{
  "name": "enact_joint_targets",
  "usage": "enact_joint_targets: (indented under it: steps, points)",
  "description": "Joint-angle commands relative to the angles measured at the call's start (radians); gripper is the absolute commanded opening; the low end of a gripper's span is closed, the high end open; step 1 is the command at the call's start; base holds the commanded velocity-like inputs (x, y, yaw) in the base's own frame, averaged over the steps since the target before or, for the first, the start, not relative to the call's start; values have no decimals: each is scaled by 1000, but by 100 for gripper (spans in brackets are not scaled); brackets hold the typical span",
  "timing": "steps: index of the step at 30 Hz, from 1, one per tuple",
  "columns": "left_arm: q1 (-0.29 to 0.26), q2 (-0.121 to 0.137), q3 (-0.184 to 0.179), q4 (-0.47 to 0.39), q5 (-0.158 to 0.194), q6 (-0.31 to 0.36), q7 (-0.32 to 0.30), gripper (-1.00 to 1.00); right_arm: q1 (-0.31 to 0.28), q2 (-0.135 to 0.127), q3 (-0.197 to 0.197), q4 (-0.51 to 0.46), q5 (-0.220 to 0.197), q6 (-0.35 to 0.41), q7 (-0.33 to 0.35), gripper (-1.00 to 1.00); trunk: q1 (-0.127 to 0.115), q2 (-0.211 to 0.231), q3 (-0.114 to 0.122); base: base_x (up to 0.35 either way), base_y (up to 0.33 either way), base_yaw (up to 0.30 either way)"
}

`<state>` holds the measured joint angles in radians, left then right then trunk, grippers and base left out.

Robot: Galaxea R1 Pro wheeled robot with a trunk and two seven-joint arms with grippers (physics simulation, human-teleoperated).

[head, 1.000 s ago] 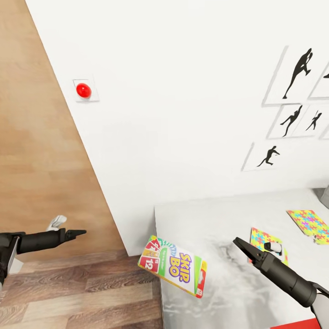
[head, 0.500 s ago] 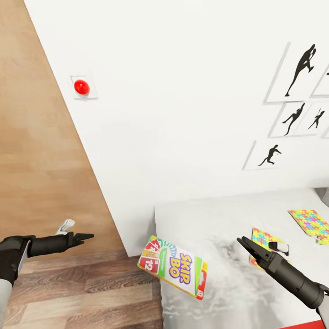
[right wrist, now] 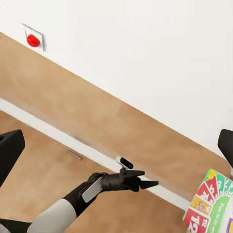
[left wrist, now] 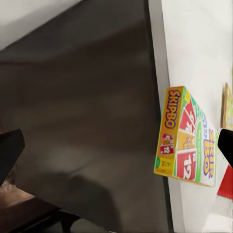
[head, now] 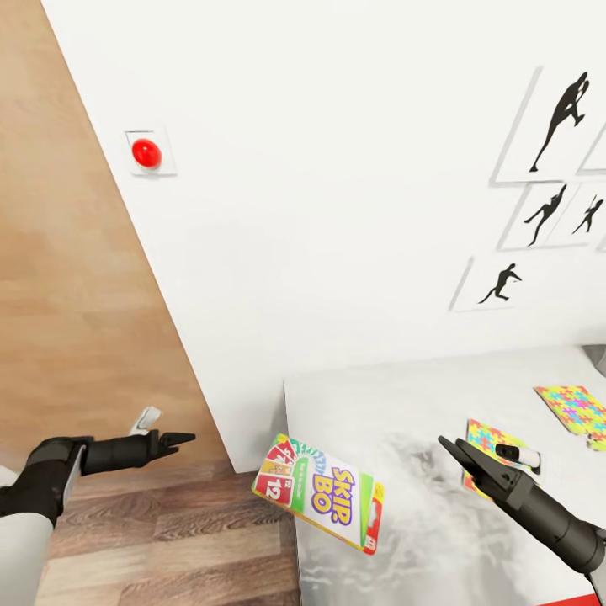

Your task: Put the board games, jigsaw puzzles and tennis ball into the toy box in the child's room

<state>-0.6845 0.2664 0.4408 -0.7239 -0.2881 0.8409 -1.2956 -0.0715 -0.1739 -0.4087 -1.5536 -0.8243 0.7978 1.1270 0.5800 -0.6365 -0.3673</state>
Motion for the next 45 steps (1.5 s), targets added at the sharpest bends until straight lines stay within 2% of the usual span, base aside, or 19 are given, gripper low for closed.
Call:
enact_joint_targets:
  steps: [1, 5, 7, 18, 25, 29, 45]
  points:
    - [-1, -10, 4, 3, -11, 9, -9, 100, -1, 0, 0, 0, -4, 6, 2, 100, 4, -9, -5, 0, 0, 0]
    - [-1, -35, 3, 14, -13, 7, -10, 100, -1, 0, 0, 1, -3, 6, 8, 100, 20, -37, -17, 0, 0, 0]
    - [-1, -41, 3, 17, -13, 5, -10, 100, -1, 1, 1, 2, -2, 6, 9, 100, 20, -37, -17, 0, 0, 0]
    - [-1, -53, 5, 22, -8, 2, -10, 100, -1, 1, 1, 1, 0, 5, 11, 100, 20, -37, -17, 0, 0, 0]
    - [-1, -82, 6, 24, -5, 2, -10, 100, -1, 2, 3, 1, 4, 5, 8, 100, 20, -37, -17, 0, 0, 0]
    - [-1, -90, 6, 24, -5, 0, -13, 100, -1, 2, 3, 1, 6, 5, 6, 100, 20, -37, -17, 0, 0, 0]
    - [-1, -98, 4, 53, -3, -2, -12, 100, -1, 1, 2, 1, 7, 4, 6, 100, 81, -149, -67, 0, 0, 0]
